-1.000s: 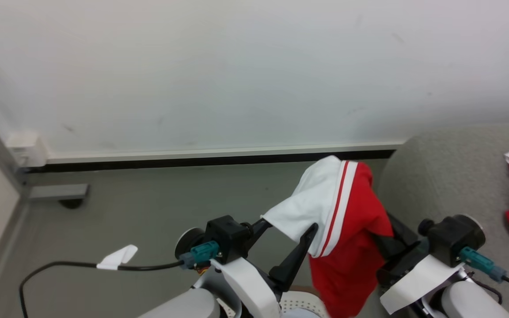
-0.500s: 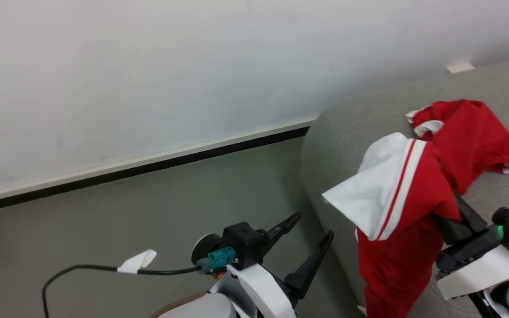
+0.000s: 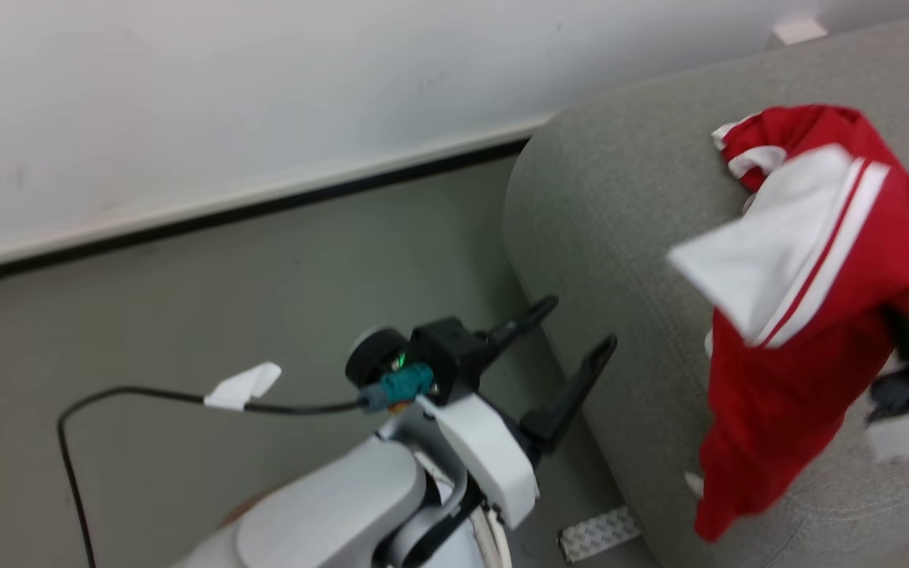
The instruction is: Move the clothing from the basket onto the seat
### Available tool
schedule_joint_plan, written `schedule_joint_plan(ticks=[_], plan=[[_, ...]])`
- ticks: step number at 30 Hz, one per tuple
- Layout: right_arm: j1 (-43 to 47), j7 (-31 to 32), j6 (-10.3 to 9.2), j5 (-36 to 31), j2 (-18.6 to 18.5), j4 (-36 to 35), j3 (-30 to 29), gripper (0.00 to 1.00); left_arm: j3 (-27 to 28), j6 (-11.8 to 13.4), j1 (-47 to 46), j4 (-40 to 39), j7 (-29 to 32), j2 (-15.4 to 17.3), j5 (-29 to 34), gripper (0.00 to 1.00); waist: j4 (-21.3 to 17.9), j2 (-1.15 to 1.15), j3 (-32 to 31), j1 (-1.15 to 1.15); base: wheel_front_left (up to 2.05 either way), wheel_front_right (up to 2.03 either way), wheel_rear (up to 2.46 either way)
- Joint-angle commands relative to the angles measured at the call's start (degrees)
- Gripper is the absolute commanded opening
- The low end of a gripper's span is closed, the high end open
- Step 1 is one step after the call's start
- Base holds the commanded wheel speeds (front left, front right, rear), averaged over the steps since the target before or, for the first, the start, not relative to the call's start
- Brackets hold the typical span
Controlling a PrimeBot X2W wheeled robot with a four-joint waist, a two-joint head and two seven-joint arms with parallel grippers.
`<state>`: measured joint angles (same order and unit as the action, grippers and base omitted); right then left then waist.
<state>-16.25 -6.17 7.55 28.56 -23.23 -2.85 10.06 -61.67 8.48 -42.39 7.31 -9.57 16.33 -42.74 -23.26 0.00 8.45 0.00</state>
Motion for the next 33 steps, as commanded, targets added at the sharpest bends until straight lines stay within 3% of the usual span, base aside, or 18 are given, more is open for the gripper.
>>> schedule_joint_plan(ticks=[1,8,15,19,23,29,30,31,32,33], plan=[[-2.6,-0.4,-0.11,0.1,0.0,0.2,-1.6,0.0,0.4,-0.3,-1.8,-0.1,0.5,0.5,1.0,1.0,1.5,0.0,5.3,0.0,0.0,0.0,0.0],[-16.8,2.2,-0.11,0.3,-0.8,7.6,-10.8,0.0,2.2,-1.4,-10.6,0.7,2.3,0.1,2.7,1.0,4.7,0.0,14.6,0.0,0.0,0.0,0.0],[-37.3,6.5,-0.11,-4.7,-7.2,19.0,-20.1,0.0,3.5,-2.5,-18.2,1.2,3.1,-0.7,4.8,1.0,8.8,0.0,22.8,0.0,0.0,0.0,0.0],[-45.1,8.5,-0.11,-11.5,-12.3,26.4,-24.1,0.0,4.4,-2.1,-20.3,0.7,3.1,-1.1,5.2,1.0,11.5,0.0,26.3,0.0,0.0,0.0,0.0],[-47.8,7.5,-0.11,-17.1,-14.3,35.4,-27.3,0.0,4.9,-1.4,-20.3,-0.2,2.8,-0.5,5.1,1.0,13.6,0.0,28.8,0.0,0.0,0.0,0.0],[-43.8,2.5,-0.11,-22.5,-10.3,49.3,-35.2,0.0,4.5,-0.1,-18.0,-1.6,3.2,0.6,4.7,1.0,14.9,0.0,30.5,0.0,0.0,0.0,0.0],[-43.4,1.1,-0.11,-23.3,-9.7,50.9,-36.5,0.1,4.4,0.0,-17.6,-1.7,3.3,0.9,4.6,1.0,14.9,0.0,30.4,0.0,0.0,0.0,0.0],[-42.9,0.1,-0.12,-23.9,-8.9,52.7,-37.9,0.4,4.3,0.2,-17.1,-1.7,3.3,1.3,4.5,1.0,14.9,0.0,30.2,0.0,0.0,0.0,0.0],[-42.3,-0.6,-0.11,-24.9,-8.2,54.2,-38.5,0.98,4.3,0.2,-16.6,-1.6,3.2,1.6,4.3,1.0,14.8,0.0,29.8,0.0,0.0,0.0,0.0],[-41.7,-1.2,-0.12,-25.7,-7.4,55.7,-38.9,1.0,4.2,0.2,-15.9,-1.5,3.0,2.0,3.9,1.0,14.7,0.0,29.3,0.0,0.0,0.0,0.0]])
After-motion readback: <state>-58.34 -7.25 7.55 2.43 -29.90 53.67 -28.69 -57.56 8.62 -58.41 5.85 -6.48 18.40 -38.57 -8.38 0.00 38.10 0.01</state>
